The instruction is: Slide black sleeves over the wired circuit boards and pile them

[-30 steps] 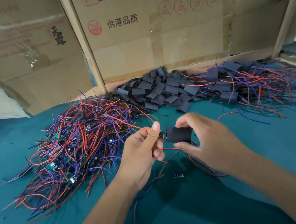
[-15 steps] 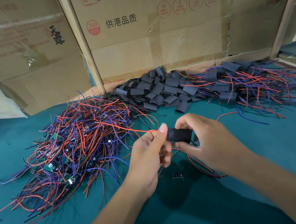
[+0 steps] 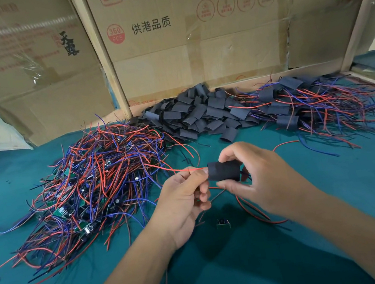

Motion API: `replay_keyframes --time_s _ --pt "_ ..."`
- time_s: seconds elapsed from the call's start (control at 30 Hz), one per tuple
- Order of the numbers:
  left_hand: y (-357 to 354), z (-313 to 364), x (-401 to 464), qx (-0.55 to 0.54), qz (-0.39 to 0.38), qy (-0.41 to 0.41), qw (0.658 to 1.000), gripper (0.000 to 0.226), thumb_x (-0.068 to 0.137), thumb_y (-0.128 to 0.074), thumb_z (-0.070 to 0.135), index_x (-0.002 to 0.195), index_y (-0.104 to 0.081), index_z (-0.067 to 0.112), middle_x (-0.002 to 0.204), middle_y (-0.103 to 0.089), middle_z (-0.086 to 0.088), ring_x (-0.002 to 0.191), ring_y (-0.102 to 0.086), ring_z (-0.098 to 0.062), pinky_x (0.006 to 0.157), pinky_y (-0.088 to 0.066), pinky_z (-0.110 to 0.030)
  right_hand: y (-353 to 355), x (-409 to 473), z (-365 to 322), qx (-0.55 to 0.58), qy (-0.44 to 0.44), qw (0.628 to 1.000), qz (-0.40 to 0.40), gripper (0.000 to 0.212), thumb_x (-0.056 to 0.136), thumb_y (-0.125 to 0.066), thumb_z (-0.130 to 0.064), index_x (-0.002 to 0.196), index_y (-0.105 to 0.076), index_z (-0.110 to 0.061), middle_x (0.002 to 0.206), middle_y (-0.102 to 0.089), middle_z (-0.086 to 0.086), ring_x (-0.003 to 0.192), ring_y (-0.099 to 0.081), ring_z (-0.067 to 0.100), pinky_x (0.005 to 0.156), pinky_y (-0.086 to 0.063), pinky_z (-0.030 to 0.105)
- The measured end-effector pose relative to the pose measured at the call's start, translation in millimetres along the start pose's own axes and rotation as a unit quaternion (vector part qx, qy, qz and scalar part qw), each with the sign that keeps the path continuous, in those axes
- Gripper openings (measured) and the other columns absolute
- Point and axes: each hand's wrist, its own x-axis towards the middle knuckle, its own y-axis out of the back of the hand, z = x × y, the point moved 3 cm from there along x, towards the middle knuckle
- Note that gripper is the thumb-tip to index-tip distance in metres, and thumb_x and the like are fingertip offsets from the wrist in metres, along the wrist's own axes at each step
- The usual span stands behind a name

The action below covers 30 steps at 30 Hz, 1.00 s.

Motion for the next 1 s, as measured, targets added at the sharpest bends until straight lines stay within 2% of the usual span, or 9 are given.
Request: replay_keyframes --time_s 0.27,0.4,0.5,0.67,0.77,0.83,0.87,0.93,1.0 --pt "-3.4 -6.4 1.6 -0.078 -0.05 0.049 0.994 0.01 0.087 -0.062 0.018 0.084 -0.055 0.012 0.064 -0.056 0.0 0.048 -0.047 -0.011 0.046 -0.042 -0.02 3.1 3.3 0.5 0.053 -0.023 0.998 0.006 0.032 0.079 -0.08 -0.022 0.101 -0.057 -0.023 0.093 -0.058 -0.022 0.089 -0.053 -0.005 0.071 -0.036 0.007" --pt "-3.5 -4.8 1.6 -0.09 -0.049 0.04 0.994 0.008 0.088 -0.061 0.014 0.084 -0.058 0.008 0.061 -0.058 -0.001 0.046 -0.05 -0.007 0.043 -0.045 -0.018 5.6 4.8 2.6 0.108 -0.053 0.993 -0.011 0.033 0.078 -0.082 -0.023 0.098 -0.057 -0.028 0.086 -0.061 -0.021 0.082 -0.057 0.002 0.067 -0.04 0.013" --pt "-2.5 -4.1 1.1 -0.1 -0.047 0.042 0.993 0.008 0.086 -0.062 0.012 0.083 -0.058 0.006 0.06 -0.059 -0.002 0.045 -0.052 -0.007 0.043 -0.046 -0.017 6.1 5.3 2.8 0.113 -0.057 0.992 -0.023 0.033 0.079 -0.081 -0.025 0.098 -0.055 -0.032 0.088 -0.062 -0.022 0.086 -0.059 0.004 0.074 -0.045 0.019" --pt "-3.3 -2.6 0.6 -0.097 -0.058 0.045 0.993 0.012 0.097 -0.053 0.006 0.085 -0.056 0.006 0.06 -0.058 -0.003 0.045 -0.052 -0.006 0.043 -0.046 -0.016 8.2 5.4 0.2 0.137 -0.067 0.988 -0.037 0.031 0.077 -0.08 -0.032 0.097 -0.055 -0.034 0.09 -0.065 -0.02 0.084 -0.061 0.004 0.074 -0.045 0.019" --pt "-3.9 -3.6 0.5 -0.084 -0.067 0.042 0.993 0.009 0.096 -0.053 0.003 0.087 -0.055 0.006 0.06 -0.058 -0.004 0.045 -0.051 -0.008 0.043 -0.046 -0.017 9.9 5.5 5.0 0.212 -0.145 0.964 -0.072 0.025 0.081 -0.074 -0.039 0.099 -0.059 -0.032 0.09 -0.071 -0.006 0.074 -0.063 0.01 0.068 -0.049 0.027" --pt "-3.1 -4.9 1.2 -0.076 -0.073 0.033 0.994 0.001 0.095 -0.055 0.002 0.096 -0.055 0.002 0.061 -0.058 -0.005 0.046 -0.052 -0.009 0.044 -0.046 -0.018 9.6 4.3 6.4 0.269 -0.187 0.939 -0.108 0.012 0.089 -0.072 -0.029 0.098 -0.065 -0.024 0.079 -0.071 0.001 0.064 -0.058 0.01 0.058 -0.045 0.026" --pt "-2.5 -5.4 1.7 -0.075 -0.076 0.029 0.994 0.006 0.093 -0.057 0.003 0.099 -0.056 0.001 0.062 -0.059 -0.006 0.046 -0.053 -0.01 0.045 -0.047 -0.019 9.1 3.5 6.4 0.308 -0.202 0.922 -0.121 0.007 0.091 -0.07 -0.022 0.097 -0.068 -0.019 0.075 -0.069 0.003 0.063 -0.056 0.012 0.054 -0.043 0.024" --pt "-3.5 -4.7 0.9 -0.072 -0.091 0.022 0.993 0.011 0.087 -0.064 0.01 0.094 -0.063 0.002 0.064 -0.06 -0.007 0.048 -0.053 -0.011 0.046 -0.048 -0.021 10.5 2.3 7.6 0.365 -0.225 0.894 -0.132 0.006 0.09 -0.069 -0.013 0.096 -0.069 -0.01 0.071 -0.065 0.005 0.062 -0.055 0.012 0.049 -0.041 0.021" --pt "-3.8 -5.3 0.7 -0.059 -0.112 0.012 0.992 0.009 0.082 -0.068 0.016 0.084 -0.069 0.007 0.066 -0.06 -0.008 0.05 -0.054 -0.013 0.048 -0.049 -0.022 15.0 2.5 10.5 0.384 -0.238 0.882 -0.131 0.009 0.089 -0.069 -0.009 0.097 -0.068 -0.006 0.066 -0.062 0.001 0.059 -0.053 0.011 0.046 -0.039 0.02"
